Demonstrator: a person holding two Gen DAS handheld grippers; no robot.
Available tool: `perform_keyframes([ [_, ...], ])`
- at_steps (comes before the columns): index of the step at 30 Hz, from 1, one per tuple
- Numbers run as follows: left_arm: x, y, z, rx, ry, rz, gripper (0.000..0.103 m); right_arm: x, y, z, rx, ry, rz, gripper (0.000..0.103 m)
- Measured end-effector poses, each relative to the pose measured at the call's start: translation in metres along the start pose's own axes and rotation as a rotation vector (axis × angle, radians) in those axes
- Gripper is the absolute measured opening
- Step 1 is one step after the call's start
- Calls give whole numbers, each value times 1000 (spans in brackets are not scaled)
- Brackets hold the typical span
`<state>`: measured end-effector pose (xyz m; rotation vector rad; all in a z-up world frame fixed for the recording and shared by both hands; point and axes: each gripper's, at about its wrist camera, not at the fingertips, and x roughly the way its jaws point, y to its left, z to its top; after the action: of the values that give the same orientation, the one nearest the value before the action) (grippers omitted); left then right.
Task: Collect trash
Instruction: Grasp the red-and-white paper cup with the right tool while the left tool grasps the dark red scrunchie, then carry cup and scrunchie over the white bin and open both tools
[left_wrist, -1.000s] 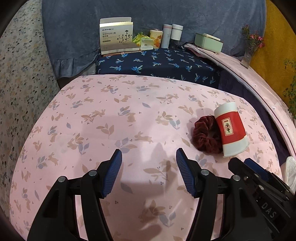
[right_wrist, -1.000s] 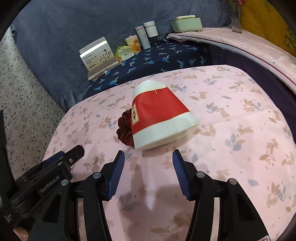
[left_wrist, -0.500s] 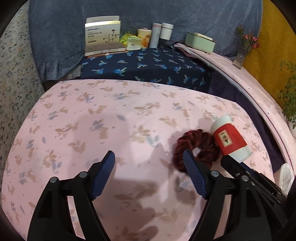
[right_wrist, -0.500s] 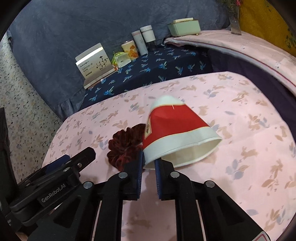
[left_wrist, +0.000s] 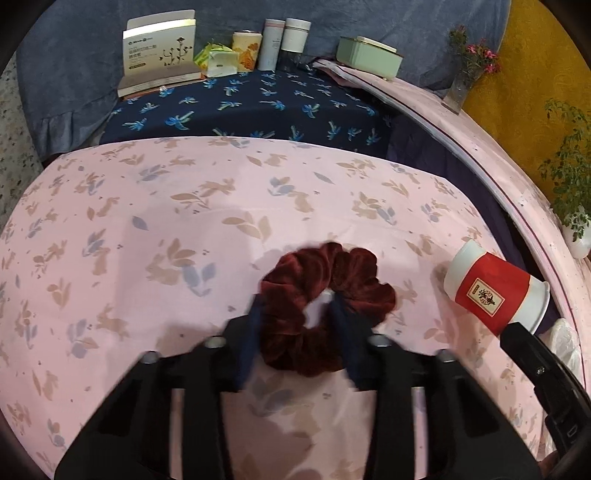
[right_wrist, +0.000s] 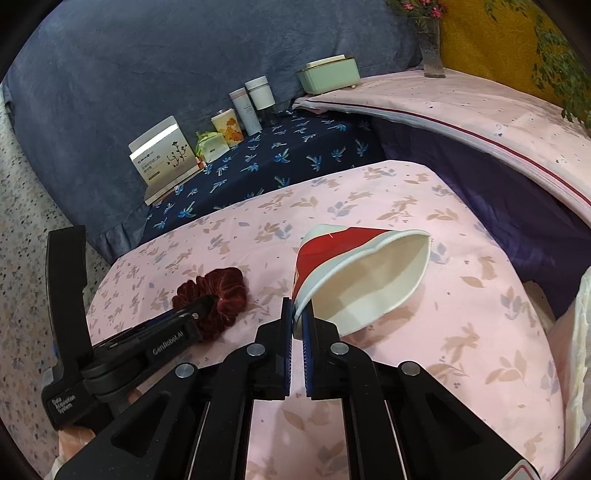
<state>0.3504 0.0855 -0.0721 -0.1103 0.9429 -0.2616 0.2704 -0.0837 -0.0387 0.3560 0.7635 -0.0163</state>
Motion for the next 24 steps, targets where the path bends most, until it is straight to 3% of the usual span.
perform_keyframes([
  [1,-2,-2,0,3,1,-5,16,-3,-2,-1,4,-2,0,5],
  [4,-9,-11,-1,21,-3,-27,13,-12,-8,0,16,-17,1,5],
  [13,-49,-54,-5,80,-57,-46,12,-58,-19,10,18,-93,3,5],
  [24,-107,-137,-14,195,-130,-95,12,-144,-57,23,49,-230,-18,6],
])
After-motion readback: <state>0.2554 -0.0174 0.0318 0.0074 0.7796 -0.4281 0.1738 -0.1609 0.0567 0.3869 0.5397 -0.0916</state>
